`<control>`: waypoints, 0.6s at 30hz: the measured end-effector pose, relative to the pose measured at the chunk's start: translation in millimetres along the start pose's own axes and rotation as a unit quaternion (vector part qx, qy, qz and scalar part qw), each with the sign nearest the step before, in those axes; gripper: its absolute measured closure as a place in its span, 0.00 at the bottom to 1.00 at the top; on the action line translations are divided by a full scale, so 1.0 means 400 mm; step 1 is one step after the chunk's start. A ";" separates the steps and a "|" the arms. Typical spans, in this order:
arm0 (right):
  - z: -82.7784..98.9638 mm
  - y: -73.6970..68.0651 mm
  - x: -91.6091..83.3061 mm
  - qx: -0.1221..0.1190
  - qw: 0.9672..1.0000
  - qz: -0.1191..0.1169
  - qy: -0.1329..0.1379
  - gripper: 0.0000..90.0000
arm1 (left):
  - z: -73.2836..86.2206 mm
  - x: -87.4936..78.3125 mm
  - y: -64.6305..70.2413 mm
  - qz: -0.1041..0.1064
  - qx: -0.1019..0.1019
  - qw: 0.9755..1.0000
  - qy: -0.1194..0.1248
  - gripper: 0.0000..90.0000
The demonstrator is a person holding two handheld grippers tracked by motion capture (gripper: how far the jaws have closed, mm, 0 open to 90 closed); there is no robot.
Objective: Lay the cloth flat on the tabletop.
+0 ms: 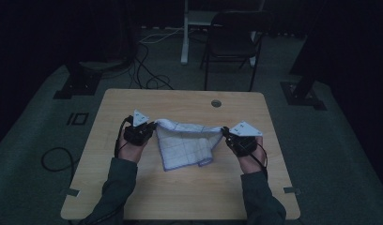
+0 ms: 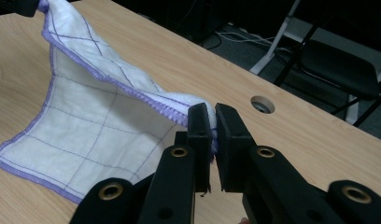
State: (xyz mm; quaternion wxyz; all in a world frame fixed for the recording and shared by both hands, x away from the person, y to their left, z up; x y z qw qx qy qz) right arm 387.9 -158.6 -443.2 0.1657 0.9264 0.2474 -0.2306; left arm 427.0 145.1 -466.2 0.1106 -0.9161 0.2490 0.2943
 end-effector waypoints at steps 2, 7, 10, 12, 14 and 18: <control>-0.003 0.002 -0.003 0.002 1.000 -0.002 0.002 0.95 | -0.004 -0.004 0.000 -0.002 0.002 1.000 0.002 0.97; -0.017 0.005 -0.010 0.000 1.000 0.000 0.005 0.95 | -0.018 -0.013 0.002 -0.004 0.007 1.000 0.006 0.97; -0.035 0.007 -0.020 -0.006 1.000 0.002 0.012 0.95 | -0.034 -0.024 0.000 -0.008 0.010 1.000 0.011 0.97; -0.045 0.009 -0.025 -0.009 1.000 0.004 0.015 0.95 | -0.041 -0.030 -0.001 -0.009 0.012 1.000 0.012 0.97; -0.054 0.011 -0.031 -0.012 1.000 0.006 0.018 0.95 | -0.047 -0.037 -0.001 -0.011 0.014 1.000 0.016 0.97; -0.065 0.017 -0.036 -0.018 1.000 0.008 0.017 0.95 | -0.053 -0.042 -0.001 -0.012 0.016 1.000 0.017 0.97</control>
Point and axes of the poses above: each handheld gripper's, and its own axes: x roughly forward along the jaws, z roughly out of its underside, y roughly to its right, the point moved 6 cm from there along x, roughly forward along the jaws, and after that the axes turned 4 degrees about -y, right-handed, at the moved point
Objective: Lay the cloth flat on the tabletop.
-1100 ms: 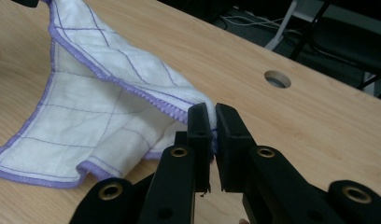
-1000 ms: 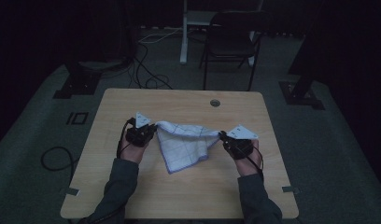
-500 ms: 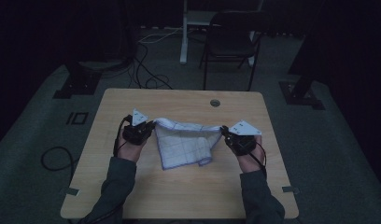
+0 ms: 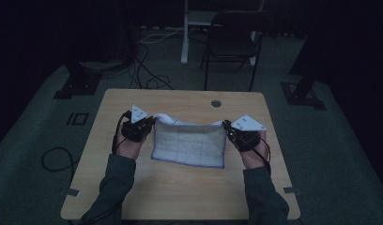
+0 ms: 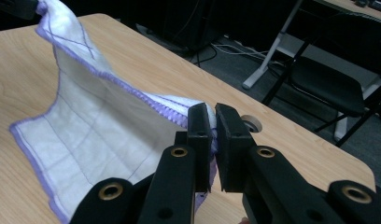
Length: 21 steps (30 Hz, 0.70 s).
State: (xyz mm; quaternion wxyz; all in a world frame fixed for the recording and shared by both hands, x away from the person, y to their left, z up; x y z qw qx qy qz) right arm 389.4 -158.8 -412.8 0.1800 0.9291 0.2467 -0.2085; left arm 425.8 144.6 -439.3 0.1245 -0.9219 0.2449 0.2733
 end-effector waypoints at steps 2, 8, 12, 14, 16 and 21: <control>0.002 0.007 0.010 0.001 1.000 0.000 -0.007 0.95 | 0.000 0.003 0.000 0.000 -0.001 1.000 0.000 0.97; 0.025 0.021 0.063 0.005 0.999 -0.003 -0.031 0.95 | 0.015 0.040 -0.003 0.003 -0.007 1.000 -0.018 0.96; 0.043 0.025 0.108 0.003 0.999 -0.004 -0.043 0.95 | 0.028 0.081 -0.012 0.006 -0.018 0.999 -0.030 0.95; 0.052 0.031 0.133 0.006 0.999 -0.004 -0.053 0.95 | 0.035 0.104 -0.018 0.006 -0.025 0.999 -0.038 0.95; 0.062 0.040 0.160 0.010 0.998 -0.005 -0.063 0.95 | 0.042 0.129 -0.022 0.008 -0.031 0.998 -0.048 0.95; 0.083 0.060 0.205 0.028 0.997 -0.012 -0.078 0.95 | 0.052 0.165 -0.028 0.007 -0.037 0.998 -0.060 0.95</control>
Point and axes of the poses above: each handheld gripper's, and its own axes: x roughly forward along the jaws, z roughly out of its underside, y roughly to its right, the point moved 6 cm from there along x, roughly forward along the jaws, and after that the axes turned 4 degrees about -y, right-handed, at the moved point
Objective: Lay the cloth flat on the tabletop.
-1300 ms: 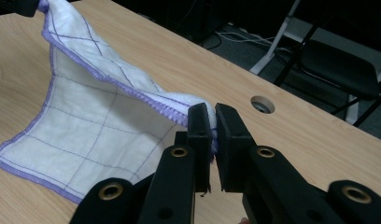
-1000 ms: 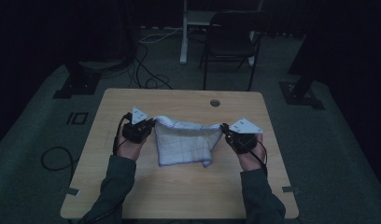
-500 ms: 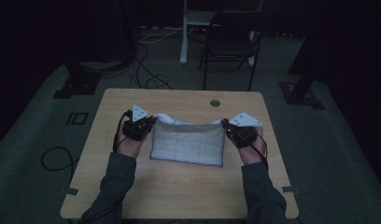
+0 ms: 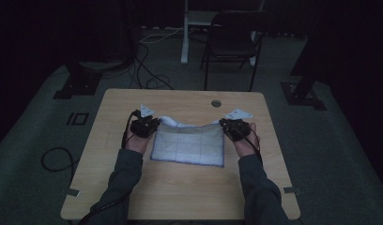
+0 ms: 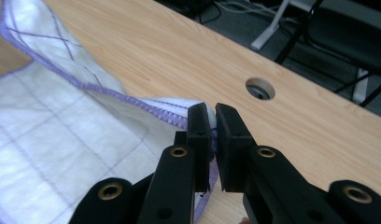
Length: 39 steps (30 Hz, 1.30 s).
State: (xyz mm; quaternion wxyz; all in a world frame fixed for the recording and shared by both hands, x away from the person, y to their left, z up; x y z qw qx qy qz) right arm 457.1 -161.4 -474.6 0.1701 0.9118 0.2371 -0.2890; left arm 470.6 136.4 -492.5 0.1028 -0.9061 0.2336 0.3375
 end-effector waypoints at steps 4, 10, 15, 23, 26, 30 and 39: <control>0.016 0.020 0.038 0.010 1.000 -0.001 -0.016 0.95 | 0.004 0.026 -0.008 -0.001 -0.004 1.000 -0.009 0.95; 0.039 0.026 0.092 0.011 0.999 -0.003 -0.043 0.95 | 0.006 0.064 -0.014 -0.006 0.001 1.000 -0.023 0.95; 0.055 0.032 0.121 0.010 0.998 -0.003 -0.057 0.95 | 0.008 0.094 -0.022 -0.008 -0.002 0.999 -0.033 0.95; 0.064 0.050 0.155 0.013 0.997 0.002 -0.071 0.94 | 0.023 0.136 -0.036 -0.016 0.006 0.998 -0.055 0.95; 0.062 0.053 0.165 0.009 0.997 0.004 -0.074 0.94 | 0.023 0.146 -0.041 -0.019 0.005 0.998 -0.059 0.95; 0.055 0.061 0.185 0.010 0.997 0.008 -0.078 0.94 | 0.021 0.162 -0.048 -0.019 -0.002 0.998 -0.065 0.95; 0.049 0.091 0.223 0.043 0.994 0.033 -0.090 0.81 | 0.007 0.184 -0.064 -0.006 -0.054 0.997 -0.058 0.79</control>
Point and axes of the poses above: each handheld gripper's, and its own axes: x roughly forward along the jaws, z roughly out of its underside, y roughly to its right, the point moved 6 cm from there along x, roughly forward along the jaws, and after that the axes turned 4 degrees about -y, right-handed, at the moved point
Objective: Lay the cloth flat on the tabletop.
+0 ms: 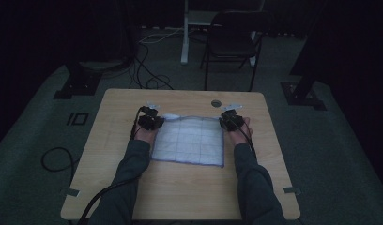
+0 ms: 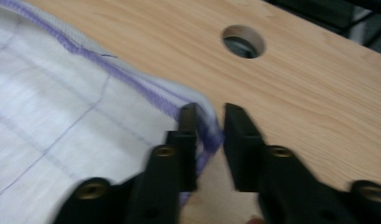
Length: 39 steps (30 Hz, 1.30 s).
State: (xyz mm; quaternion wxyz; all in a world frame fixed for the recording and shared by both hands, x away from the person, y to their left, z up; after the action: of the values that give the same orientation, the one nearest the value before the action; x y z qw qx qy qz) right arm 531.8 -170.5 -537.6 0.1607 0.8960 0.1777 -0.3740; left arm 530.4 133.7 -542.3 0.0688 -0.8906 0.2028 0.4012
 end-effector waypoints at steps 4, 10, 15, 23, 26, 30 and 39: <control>0.004 0.004 -0.011 0.011 1.000 0.004 0.006 0.77 | 0.006 -0.014 -0.010 0.001 -0.004 1.000 0.005 0.71; 0.022 -0.008 -0.024 0.005 1.000 -0.003 0.009 0.75 | 0.023 -0.022 -0.014 0.004 -0.001 1.000 0.004 0.72; 0.039 -0.023 -0.021 0.007 1.000 -0.012 0.006 0.74 | 0.031 -0.020 -0.002 0.018 0.008 1.000 -0.001 0.73; 0.066 -0.046 -0.006 0.007 1.000 -0.028 -0.003 0.75 | 0.053 -0.001 0.017 0.024 0.028 0.999 -0.019 0.78; 0.072 -0.050 -0.002 0.010 0.999 -0.032 -0.004 0.75 | 0.064 0.008 0.024 0.026 0.031 0.999 -0.026 0.79; 0.088 -0.065 0.009 0.025 0.998 -0.049 -0.007 0.76 | 0.077 0.016 0.025 0.021 0.030 0.999 -0.029 0.81; 0.113 -0.087 0.022 0.033 0.997 -0.065 -0.013 0.79 | 0.101 0.023 0.025 0.020 0.036 0.999 -0.030 0.81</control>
State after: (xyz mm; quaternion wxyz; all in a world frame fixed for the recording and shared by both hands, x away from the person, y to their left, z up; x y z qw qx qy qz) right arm 494.5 -157.2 -579.6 0.1090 0.8822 0.2216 -0.4010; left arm 504.0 133.3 -575.9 0.0988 -0.8709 0.2331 0.4212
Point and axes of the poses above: each handheld gripper's, and its own axes: x roughly forward along the jaws, z roughly out of its underside, y roughly to its right, the point moved 6 cm from there along x, roughly forward along the jaws, and after that the axes turned 4 degrees about -y, right-handed, at the moved point
